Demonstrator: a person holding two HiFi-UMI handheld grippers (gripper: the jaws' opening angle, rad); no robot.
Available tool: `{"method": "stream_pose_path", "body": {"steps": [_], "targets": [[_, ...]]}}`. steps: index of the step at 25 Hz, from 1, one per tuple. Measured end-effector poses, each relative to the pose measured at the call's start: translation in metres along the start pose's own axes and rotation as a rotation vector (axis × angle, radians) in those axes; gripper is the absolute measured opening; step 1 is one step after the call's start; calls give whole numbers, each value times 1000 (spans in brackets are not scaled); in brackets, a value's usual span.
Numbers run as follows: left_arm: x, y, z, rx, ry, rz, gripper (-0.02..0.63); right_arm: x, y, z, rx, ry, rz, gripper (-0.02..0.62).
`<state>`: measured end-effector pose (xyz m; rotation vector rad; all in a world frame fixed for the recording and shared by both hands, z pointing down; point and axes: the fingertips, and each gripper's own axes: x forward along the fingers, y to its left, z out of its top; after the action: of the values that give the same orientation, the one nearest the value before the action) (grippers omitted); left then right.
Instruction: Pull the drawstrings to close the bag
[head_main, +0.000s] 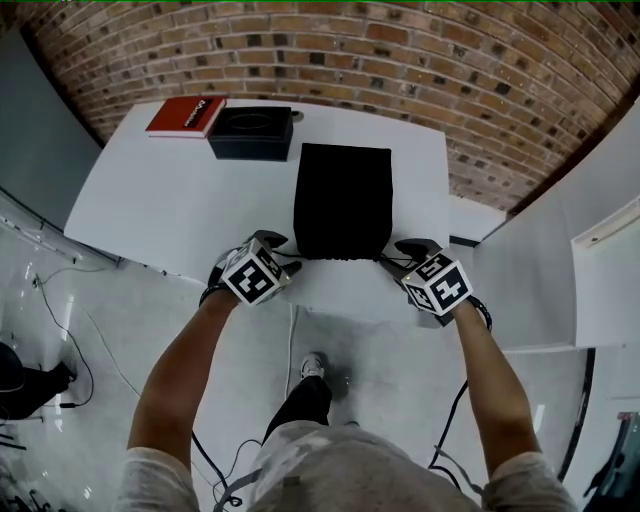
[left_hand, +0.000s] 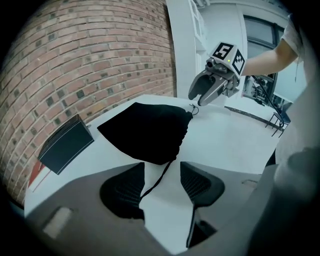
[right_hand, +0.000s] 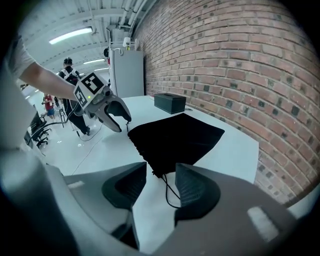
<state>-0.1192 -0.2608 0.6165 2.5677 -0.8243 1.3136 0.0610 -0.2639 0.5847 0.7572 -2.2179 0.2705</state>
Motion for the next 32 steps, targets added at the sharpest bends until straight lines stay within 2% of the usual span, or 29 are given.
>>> {"method": "stream_pose_path", "body": {"steps": [6, 9, 12, 18, 23, 26, 32], "targets": [[15, -5, -8, 73, 59, -62, 229, 15, -3, -17, -42, 68, 34, 175], [20, -6, -9, 106, 84, -86, 192, 20, -6, -26, -58, 96, 48, 170], [23, -7, -9, 130, 105, -106, 190, 27, -7, -29, -73, 107, 63, 160], [31, -6, -10, 119, 105, -160, 185, 42, -3, -32, -124, 146, 108, 147], [27, -8, -7, 128, 123, -196, 152, 45, 0, -38, -147, 198, 145, 132], [25, -9, -7, 82, 123, -224, 126, 46, 0, -39, -124, 201, 167, 124], [27, -10, -12, 0, 119, -274, 126, 46, 2, -38, -86, 191, 176, 100]]}}
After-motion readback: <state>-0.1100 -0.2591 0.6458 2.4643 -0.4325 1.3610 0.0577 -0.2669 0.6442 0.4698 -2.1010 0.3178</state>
